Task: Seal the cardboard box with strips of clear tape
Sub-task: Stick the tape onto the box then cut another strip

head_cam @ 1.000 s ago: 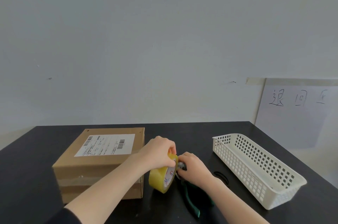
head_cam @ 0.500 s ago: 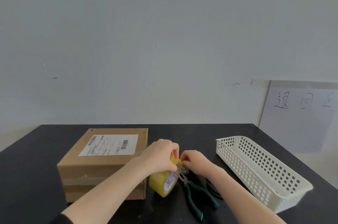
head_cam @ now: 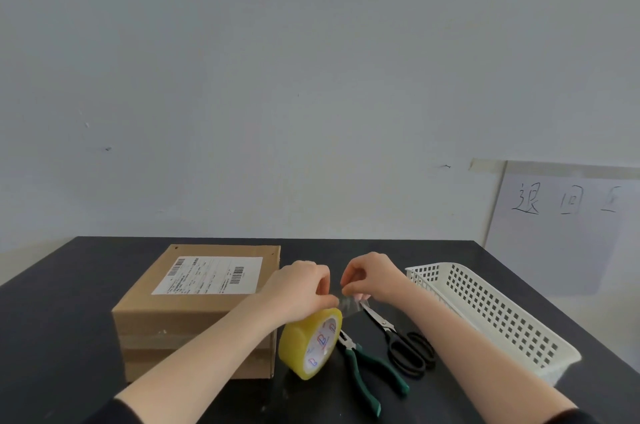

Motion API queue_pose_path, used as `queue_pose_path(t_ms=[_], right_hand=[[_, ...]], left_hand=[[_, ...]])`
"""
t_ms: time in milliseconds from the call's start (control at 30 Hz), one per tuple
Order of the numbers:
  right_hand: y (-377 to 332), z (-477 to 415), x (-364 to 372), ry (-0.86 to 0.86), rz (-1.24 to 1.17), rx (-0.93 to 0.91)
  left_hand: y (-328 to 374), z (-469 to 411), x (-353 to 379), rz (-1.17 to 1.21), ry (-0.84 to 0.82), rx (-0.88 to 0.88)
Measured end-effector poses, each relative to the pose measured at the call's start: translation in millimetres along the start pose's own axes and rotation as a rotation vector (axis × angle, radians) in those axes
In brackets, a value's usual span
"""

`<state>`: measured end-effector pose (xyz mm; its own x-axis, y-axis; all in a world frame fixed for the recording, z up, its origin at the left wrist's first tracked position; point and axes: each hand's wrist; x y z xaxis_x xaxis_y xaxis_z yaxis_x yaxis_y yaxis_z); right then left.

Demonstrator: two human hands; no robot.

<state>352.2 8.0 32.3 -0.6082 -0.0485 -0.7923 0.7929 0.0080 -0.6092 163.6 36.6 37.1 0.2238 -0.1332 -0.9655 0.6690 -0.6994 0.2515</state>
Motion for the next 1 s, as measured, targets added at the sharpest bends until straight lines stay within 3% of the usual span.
queue_pose_path(t_ms=[233,500,767,1000], right_hand=[[-29.8,12.4,-19.3,0.106,0.016,-0.108],[-51.4,16.8,-16.0,0.137,0.172,-0.163],[-46.5,23.7,-11.3,0.182,0.069,-0.154],[-30.0,31.6,-11.7,0.202,-0.192,-0.114]], left_hand=[[-5.6,-3.7,-2.1,0.115,0.009,-0.065],[-6.9,-8.8,-0.8,0.441,-0.089,-0.027],[-2.3,-11.0,2.3,0.309,0.004,-0.042],[-1.1,-10.3,2.8,0.233,0.026,-0.012]])
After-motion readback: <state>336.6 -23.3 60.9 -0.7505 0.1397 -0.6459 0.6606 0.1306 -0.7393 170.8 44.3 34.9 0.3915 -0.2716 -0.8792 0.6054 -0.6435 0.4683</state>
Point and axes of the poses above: each hand's wrist, its own z-axis away from the middle knuckle, its own x-axis out of the palm, y = z × x, and after that the axes turned 7 degrees about -y, right-handed
